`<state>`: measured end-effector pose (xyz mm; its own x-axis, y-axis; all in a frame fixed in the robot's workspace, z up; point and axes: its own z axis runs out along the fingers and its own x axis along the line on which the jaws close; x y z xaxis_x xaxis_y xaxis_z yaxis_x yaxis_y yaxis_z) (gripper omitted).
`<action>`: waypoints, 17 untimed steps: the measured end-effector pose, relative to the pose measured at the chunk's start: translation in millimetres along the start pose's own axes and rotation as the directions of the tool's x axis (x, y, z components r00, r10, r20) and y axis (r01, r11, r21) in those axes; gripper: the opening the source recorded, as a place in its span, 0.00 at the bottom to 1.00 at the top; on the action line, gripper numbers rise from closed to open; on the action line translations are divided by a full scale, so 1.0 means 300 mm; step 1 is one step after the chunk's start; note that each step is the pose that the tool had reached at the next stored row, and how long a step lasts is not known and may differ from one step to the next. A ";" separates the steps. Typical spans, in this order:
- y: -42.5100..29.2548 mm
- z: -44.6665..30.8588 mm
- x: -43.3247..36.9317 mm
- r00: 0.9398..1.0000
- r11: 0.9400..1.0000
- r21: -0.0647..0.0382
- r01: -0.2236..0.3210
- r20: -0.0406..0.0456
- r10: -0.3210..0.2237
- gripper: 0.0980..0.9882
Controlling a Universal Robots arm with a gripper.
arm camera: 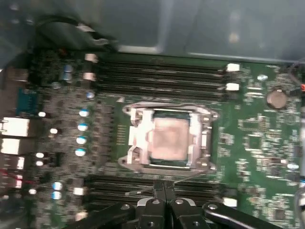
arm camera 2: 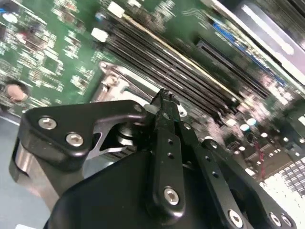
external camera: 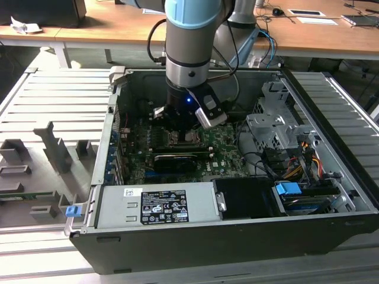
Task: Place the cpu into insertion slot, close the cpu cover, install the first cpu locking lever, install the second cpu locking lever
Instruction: 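Install the second cpu locking lever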
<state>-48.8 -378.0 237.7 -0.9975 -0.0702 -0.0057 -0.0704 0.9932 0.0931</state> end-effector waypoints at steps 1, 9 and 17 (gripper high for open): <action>0.001 0.005 0.022 1.000 1.000 -0.001 0.000 0.000 0.000 0.01; -0.004 0.052 0.050 1.000 0.999 -0.042 0.000 0.003 0.000 0.01; -0.048 0.057 0.066 1.000 0.996 -0.094 0.007 0.006 -0.006 0.01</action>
<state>-67.6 -392.0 219.2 -0.9971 -0.0756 -0.0123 -0.0765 0.9796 0.1860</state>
